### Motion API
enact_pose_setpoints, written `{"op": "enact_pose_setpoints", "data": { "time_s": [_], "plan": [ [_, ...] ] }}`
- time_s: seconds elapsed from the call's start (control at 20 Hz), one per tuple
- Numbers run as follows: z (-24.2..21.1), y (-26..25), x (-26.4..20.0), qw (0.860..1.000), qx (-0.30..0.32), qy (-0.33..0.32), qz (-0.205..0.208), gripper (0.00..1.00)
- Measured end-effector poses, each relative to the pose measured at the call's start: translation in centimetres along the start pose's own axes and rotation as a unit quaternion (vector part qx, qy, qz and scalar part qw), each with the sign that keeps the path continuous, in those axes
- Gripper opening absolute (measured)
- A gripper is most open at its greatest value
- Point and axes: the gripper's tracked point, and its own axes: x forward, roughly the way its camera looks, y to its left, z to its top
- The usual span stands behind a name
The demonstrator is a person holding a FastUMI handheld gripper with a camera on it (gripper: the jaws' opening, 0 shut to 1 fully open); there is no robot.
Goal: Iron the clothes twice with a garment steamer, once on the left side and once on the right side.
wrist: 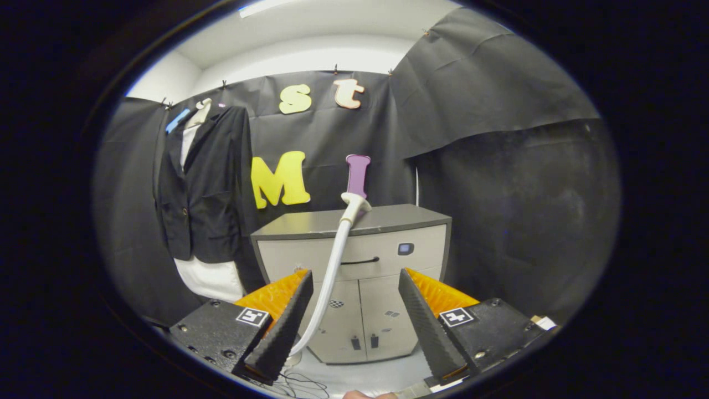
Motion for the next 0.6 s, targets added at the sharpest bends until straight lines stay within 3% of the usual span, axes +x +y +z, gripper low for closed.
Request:
{"op": "enact_pose_setpoints", "data": {
  "time_s": [0.4, 0.6],
  "plan": [
    [2.1, 1.6, 2.3, 0.999, 0.0, -0.031, 0.009, 0.97],
    [-0.1, 3.3, 2.9, 1.0, 0.025, 0.005, 0.005, 0.97]
  ]
}}
